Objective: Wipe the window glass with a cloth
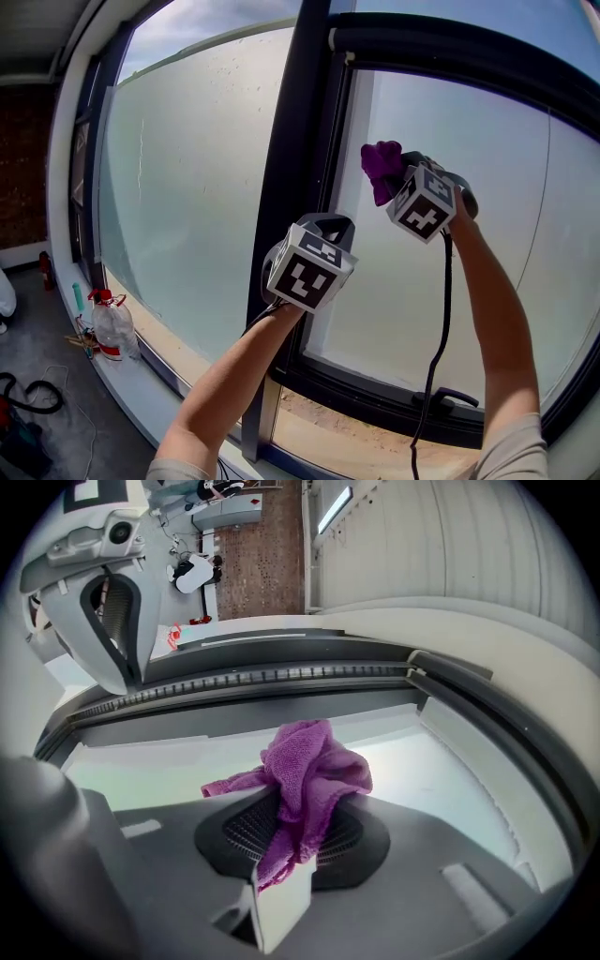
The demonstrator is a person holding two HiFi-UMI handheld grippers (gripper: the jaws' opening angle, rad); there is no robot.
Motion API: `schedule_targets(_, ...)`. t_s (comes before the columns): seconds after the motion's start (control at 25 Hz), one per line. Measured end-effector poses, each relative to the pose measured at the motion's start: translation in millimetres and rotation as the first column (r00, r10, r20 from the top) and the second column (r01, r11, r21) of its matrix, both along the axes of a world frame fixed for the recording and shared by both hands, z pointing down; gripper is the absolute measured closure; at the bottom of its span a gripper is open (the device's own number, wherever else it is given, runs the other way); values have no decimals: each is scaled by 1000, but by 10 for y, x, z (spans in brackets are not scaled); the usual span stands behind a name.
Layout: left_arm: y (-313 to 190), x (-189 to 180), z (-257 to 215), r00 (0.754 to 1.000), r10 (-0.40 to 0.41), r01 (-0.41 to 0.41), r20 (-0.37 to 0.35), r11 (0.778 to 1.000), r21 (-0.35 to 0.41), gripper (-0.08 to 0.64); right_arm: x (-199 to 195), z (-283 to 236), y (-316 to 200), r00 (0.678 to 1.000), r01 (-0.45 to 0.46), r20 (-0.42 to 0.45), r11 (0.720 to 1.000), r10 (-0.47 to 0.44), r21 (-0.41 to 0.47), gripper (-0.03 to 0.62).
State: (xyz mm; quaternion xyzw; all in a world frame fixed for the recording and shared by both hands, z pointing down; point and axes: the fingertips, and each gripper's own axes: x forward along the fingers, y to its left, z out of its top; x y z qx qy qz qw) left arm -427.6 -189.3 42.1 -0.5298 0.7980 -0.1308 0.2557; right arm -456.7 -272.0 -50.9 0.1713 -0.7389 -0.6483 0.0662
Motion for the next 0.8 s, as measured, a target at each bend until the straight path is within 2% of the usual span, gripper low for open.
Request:
schedule_targets(0.36, 37, 22, -295, 998, -14, 13, 64, 1000, 17, 553, -69, -655, 55, 991, 20, 133, 997, -30, 74, 480)
schedule_targets(0.8, 124, -88, -579, 993, -21, 20, 113, 1000, 12, 553, -140, -1340, 112, 965, 34, 255, 995, -58, 99, 482)
